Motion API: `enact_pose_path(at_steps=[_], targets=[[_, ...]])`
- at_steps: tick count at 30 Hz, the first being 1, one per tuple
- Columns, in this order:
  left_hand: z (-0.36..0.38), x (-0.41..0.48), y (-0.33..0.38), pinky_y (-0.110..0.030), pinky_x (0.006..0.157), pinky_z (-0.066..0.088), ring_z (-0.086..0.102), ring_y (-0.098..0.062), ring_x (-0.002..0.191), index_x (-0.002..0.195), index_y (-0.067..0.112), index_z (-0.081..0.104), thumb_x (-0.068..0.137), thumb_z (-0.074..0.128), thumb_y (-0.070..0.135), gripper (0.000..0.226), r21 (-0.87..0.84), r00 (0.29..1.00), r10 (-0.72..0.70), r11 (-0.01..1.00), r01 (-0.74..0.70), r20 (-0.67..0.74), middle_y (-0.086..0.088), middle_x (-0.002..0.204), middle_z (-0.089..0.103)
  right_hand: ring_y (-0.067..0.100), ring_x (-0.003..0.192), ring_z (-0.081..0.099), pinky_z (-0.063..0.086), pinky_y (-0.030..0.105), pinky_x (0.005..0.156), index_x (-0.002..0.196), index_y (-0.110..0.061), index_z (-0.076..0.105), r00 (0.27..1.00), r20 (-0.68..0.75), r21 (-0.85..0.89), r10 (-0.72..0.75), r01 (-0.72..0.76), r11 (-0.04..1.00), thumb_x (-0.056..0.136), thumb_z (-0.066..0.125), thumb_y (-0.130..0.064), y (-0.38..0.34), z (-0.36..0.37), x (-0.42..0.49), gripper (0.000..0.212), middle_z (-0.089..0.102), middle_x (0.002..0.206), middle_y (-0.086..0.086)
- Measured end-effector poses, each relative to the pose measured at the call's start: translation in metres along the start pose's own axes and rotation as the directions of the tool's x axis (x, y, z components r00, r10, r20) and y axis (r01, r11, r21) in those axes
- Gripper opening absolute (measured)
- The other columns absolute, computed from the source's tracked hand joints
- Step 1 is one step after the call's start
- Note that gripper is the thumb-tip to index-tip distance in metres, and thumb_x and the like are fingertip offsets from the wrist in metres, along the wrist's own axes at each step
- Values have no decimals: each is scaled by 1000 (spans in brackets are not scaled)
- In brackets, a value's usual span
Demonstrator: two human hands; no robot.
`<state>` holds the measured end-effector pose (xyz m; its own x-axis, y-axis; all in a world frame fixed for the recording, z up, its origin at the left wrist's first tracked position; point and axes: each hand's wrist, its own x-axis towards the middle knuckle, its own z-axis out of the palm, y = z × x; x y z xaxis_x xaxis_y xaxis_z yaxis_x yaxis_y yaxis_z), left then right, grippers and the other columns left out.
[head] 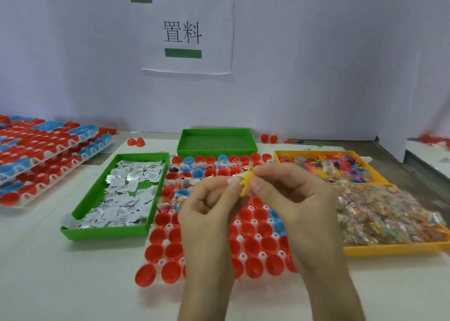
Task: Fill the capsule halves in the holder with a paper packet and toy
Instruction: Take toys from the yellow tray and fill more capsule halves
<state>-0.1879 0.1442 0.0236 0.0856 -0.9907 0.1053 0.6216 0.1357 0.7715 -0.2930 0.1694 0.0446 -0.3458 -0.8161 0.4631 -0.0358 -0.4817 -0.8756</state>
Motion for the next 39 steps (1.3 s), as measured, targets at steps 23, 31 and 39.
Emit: enact_pose_path(at_steps=[23,31,39], targets=[[3,-12,-22,-18,75,59,74,-15,91,101,13,77,72,72,18,30,-100,981,-193,977,189,-34,-4,97,77,2,76,64,51,15,61,87,-32,74,970,-241,-574,39,-175,800,83,78,-17,38,-70,8,16,71,81,-18],[-1,-11,-21,-21,77,57,74,-16,94,98,15,80,65,76,20,33,28,985,-170,985,169,24,-6,98,78,6,83,63,54,31,73,91,-30,76,911,-338,-696,236,-410,589,83,80,-20,62,-114,12,14,69,88,-15],[1,-13,-16,-30,86,49,74,-17,94,92,23,82,51,80,33,43,129,978,-188,976,175,91,-7,98,78,14,80,62,50,29,67,101,-15,77,872,-486,-661,-56,-325,676,93,69,-21,63,-111,11,12,69,92,-1]])
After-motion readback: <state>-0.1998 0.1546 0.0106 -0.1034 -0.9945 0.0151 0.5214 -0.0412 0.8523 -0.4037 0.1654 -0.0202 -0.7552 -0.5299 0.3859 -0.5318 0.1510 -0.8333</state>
